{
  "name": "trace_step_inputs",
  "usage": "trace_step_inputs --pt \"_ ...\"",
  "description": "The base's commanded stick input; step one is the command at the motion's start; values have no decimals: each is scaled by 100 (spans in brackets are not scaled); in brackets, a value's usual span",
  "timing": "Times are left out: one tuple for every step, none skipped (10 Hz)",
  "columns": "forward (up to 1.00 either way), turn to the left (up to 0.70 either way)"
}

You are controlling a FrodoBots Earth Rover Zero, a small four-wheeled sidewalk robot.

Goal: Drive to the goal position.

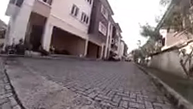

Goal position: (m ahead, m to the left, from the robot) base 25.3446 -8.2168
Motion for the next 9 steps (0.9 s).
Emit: trace_step_inputs --pt "70 -35" --pt "70 -35" --pt "70 -35" --pt "70 -35" --pt "70 -35" --pt "70 -29" --pt "70 -5" --pt "70 0" --pt "70 0"
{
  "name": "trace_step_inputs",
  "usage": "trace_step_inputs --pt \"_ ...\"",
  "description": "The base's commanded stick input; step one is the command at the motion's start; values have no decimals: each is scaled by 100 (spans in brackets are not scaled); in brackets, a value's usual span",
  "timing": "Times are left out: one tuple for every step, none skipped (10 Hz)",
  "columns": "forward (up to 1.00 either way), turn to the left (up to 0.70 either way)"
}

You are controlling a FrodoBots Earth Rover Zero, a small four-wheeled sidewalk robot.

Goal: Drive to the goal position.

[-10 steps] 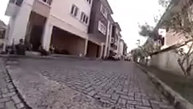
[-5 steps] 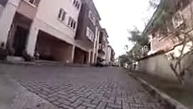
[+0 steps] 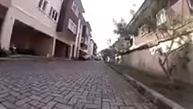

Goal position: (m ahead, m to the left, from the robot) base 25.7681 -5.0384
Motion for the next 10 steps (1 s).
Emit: trace_step_inputs --pt "70 0" --pt "70 0" --pt "70 0" --pt "70 0" --pt "70 0" --pt "70 0" --pt "70 0" --pt "70 0" --pt "70 0" --pt "70 0"
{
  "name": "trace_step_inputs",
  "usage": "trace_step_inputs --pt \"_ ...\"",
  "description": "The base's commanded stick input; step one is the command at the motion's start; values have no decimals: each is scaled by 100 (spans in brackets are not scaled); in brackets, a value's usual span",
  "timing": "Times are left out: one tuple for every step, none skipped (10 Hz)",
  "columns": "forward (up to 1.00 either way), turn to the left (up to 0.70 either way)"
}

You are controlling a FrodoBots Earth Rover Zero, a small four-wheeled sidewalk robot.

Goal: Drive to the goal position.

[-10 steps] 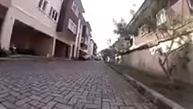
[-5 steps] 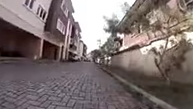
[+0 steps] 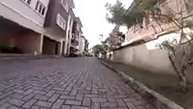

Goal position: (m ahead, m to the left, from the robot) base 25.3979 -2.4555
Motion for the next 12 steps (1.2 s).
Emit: trace_step_inputs --pt "70 0" --pt "70 0" --pt "70 0" --pt "70 0" --pt "70 0" --pt "70 0" --pt "70 0" --pt "70 0" --pt "70 0" --pt "70 0" --pt "70 0" --pt "70 0"
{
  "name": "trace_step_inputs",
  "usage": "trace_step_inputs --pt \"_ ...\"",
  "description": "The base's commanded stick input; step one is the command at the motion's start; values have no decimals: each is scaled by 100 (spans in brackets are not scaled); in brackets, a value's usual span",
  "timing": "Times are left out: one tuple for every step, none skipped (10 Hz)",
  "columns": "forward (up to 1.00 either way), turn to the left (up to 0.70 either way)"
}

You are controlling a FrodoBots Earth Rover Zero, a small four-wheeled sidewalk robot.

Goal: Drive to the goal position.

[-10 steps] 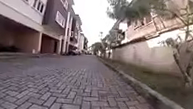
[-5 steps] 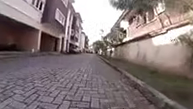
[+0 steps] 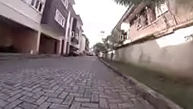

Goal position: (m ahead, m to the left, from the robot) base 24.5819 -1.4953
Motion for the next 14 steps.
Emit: trace_step_inputs --pt "70 0" --pt "70 0" --pt "70 0" --pt "70 0" --pt "70 0" --pt "70 0" --pt "70 0" --pt "70 0" --pt "70 0" --pt "70 0" --pt "70 0" --pt "70 0" --pt "70 0" --pt "70 0"
